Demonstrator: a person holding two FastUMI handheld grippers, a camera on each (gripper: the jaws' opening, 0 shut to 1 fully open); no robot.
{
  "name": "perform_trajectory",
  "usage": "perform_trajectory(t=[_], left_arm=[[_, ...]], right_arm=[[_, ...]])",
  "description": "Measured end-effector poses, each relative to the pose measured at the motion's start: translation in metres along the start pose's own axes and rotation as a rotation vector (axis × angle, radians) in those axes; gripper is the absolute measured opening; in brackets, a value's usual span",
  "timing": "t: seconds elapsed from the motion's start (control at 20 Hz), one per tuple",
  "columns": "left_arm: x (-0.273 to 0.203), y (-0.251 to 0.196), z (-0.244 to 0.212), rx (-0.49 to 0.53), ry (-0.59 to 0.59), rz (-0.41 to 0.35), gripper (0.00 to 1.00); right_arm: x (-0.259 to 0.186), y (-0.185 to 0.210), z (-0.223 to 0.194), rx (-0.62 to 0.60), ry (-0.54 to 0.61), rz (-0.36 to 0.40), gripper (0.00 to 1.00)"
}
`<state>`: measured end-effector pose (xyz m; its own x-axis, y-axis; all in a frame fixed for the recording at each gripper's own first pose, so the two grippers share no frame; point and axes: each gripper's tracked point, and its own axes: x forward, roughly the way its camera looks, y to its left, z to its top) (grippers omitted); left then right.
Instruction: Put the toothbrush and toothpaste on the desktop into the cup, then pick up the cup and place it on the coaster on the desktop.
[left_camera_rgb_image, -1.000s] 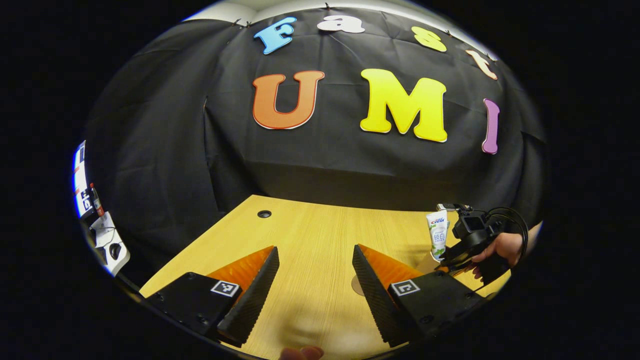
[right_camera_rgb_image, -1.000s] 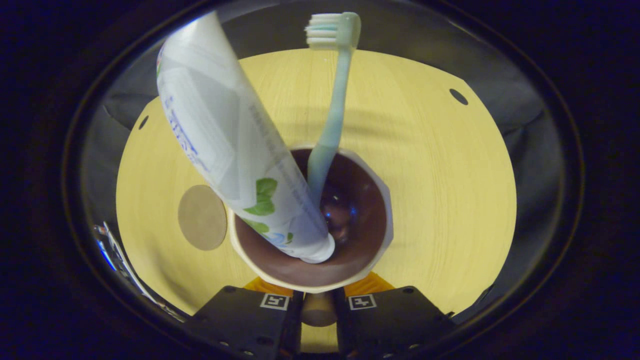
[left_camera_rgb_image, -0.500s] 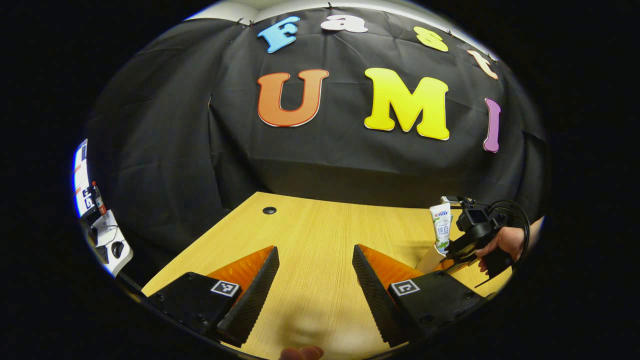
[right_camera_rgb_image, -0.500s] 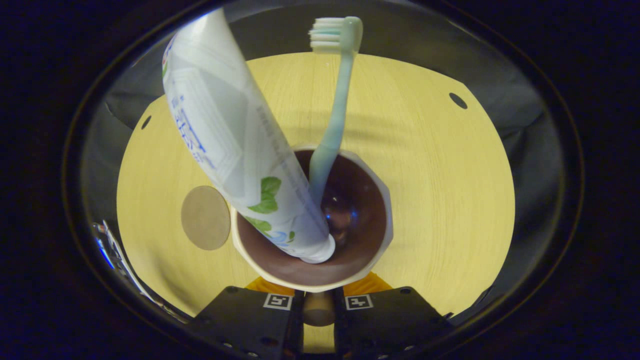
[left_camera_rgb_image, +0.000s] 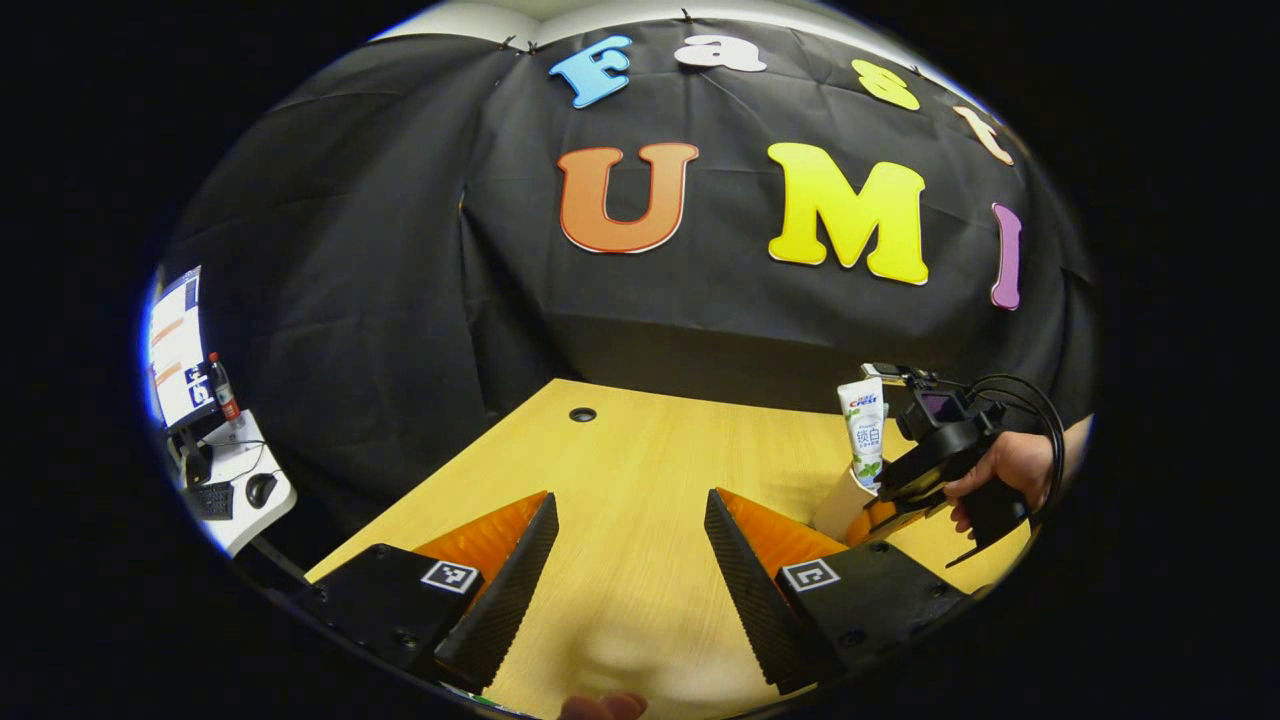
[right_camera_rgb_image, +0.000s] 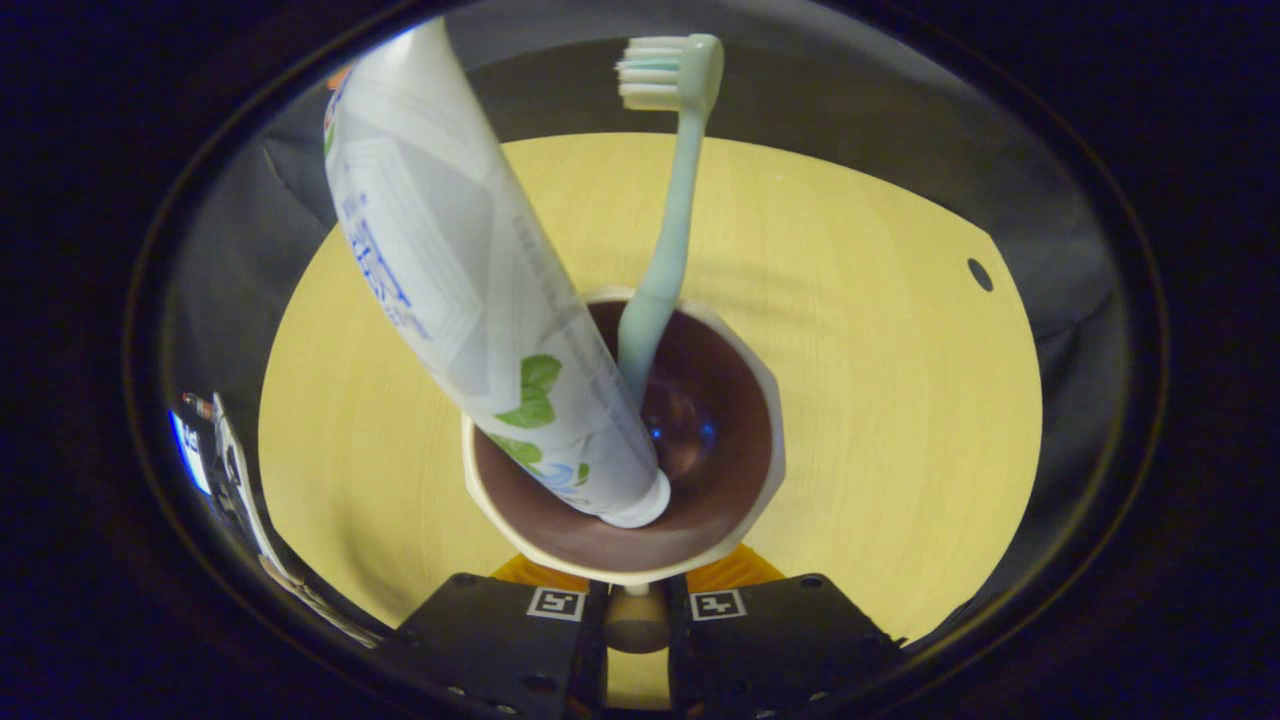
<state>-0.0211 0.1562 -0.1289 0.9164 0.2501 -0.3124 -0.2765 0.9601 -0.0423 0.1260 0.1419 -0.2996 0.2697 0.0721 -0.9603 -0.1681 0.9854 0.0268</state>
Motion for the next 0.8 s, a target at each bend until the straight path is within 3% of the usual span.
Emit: perform_trajectory(t=[0.4,0.8], left_arm=[[-0.014,0.041,-0.012,-0.052,0.025,0.083,0.94],[-0.013,0.061,-0.012,-0.078,0.032,0.106,0.94]], right_arm=[[0.010,0.045,0.004,-0.095,0.024,-0.025,0.23],[0.019,0.047,0.000,-0.083,0.073,-0.067,0.25]])
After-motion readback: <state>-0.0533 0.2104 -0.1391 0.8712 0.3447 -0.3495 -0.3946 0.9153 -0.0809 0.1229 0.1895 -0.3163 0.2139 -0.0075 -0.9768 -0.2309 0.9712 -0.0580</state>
